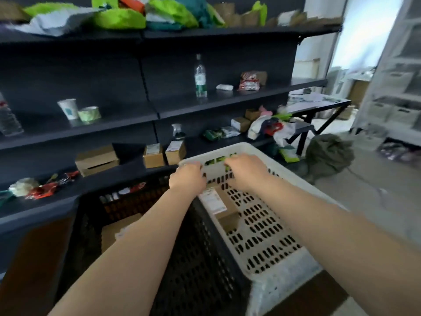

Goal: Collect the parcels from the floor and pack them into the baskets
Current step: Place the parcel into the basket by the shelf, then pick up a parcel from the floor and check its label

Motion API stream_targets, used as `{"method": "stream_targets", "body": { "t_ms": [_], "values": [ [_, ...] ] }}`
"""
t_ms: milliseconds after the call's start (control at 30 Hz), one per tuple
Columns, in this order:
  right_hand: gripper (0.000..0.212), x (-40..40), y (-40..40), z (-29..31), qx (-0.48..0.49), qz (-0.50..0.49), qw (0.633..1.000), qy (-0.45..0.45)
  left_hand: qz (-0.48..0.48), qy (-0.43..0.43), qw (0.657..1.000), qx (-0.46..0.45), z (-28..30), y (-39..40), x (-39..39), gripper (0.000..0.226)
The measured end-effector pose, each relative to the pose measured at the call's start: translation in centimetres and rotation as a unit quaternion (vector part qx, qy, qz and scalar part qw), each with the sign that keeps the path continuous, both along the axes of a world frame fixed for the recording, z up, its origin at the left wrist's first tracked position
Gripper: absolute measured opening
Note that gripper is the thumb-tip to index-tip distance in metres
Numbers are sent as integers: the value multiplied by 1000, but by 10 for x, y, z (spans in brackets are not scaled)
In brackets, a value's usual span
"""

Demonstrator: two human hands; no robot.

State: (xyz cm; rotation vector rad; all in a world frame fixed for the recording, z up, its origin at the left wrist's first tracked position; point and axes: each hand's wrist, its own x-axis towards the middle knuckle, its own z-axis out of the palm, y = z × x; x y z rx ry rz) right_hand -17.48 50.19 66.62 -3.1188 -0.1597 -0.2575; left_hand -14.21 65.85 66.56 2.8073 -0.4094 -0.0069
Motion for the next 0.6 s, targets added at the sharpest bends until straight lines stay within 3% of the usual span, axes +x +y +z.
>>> {"method": "stream_targets", "body": {
  "t_ms": [300, 600],
  "values": [
    [49, -93, -225, 11, 12, -82, 996, -33, -89, 1, 996, -5, -7, -229, -63, 40],
    [49, -119, -404, -32, 72, -162, 984, -17, -150, 22, 988, 13, -46, -402, -68, 40]
  ]
}}
